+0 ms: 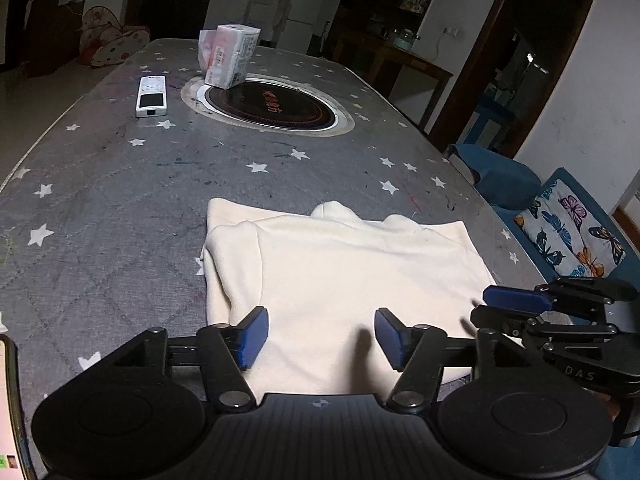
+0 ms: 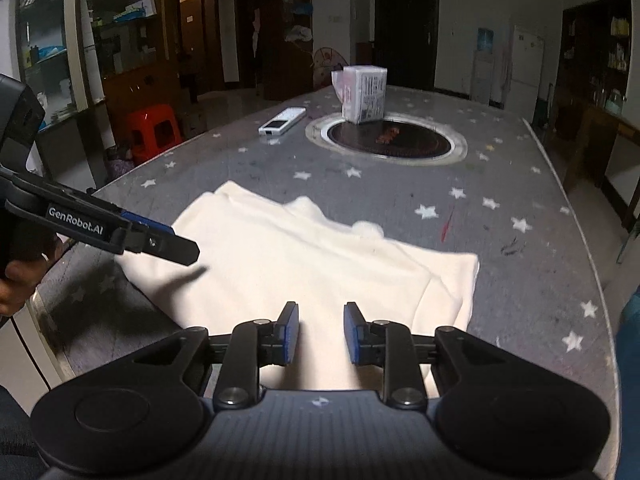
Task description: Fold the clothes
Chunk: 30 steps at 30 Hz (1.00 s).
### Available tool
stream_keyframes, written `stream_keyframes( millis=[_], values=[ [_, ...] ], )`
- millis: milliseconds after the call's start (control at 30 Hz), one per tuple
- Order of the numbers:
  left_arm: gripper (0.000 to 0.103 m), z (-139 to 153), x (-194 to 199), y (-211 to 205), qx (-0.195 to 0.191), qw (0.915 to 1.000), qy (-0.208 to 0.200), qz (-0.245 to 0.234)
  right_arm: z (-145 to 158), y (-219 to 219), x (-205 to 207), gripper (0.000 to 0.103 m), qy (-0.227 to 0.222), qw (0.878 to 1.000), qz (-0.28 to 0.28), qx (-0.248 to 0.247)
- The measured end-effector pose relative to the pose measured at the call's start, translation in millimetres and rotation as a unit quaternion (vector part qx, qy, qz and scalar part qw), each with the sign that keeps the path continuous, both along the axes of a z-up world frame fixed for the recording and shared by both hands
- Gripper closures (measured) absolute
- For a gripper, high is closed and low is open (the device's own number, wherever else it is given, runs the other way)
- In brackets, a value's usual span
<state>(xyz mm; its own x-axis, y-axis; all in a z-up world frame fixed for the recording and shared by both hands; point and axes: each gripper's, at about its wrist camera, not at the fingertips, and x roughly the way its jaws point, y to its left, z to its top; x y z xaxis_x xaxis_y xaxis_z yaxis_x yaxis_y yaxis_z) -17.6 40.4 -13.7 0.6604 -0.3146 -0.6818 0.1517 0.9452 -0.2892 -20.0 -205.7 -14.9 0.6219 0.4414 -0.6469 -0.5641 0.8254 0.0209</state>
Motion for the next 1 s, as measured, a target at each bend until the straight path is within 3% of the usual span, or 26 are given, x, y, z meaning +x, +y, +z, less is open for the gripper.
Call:
stream_keyframes(
  millis=[67, 267, 533, 1000],
  values=[
    [0.033, 2, -2, -1, 0.008, 1.0000, -0.003, 0.004, 3, 3, -1, 0.071, -0.004, 1.000, 0.002, 0.000],
    [0.022, 12, -5, 11, 0.017, 0.9995, -0.012, 0.026, 7, 24, -8, 0.065, -0.014, 0.999, 0.041, -0.018],
    [0.011, 19, -3, 36, 0.009, 0.9976, -0.007, 0.068, 6, 56, -19, 0.064, -0.023, 0.994, 0.096, -0.041],
    [0.004, 17, 3, 48, -0.003, 0.9953, 0.010, 0.096, -1, 110, -35, 0.058, -0.037, 0.979, 0.187, -0.075]
  ],
)
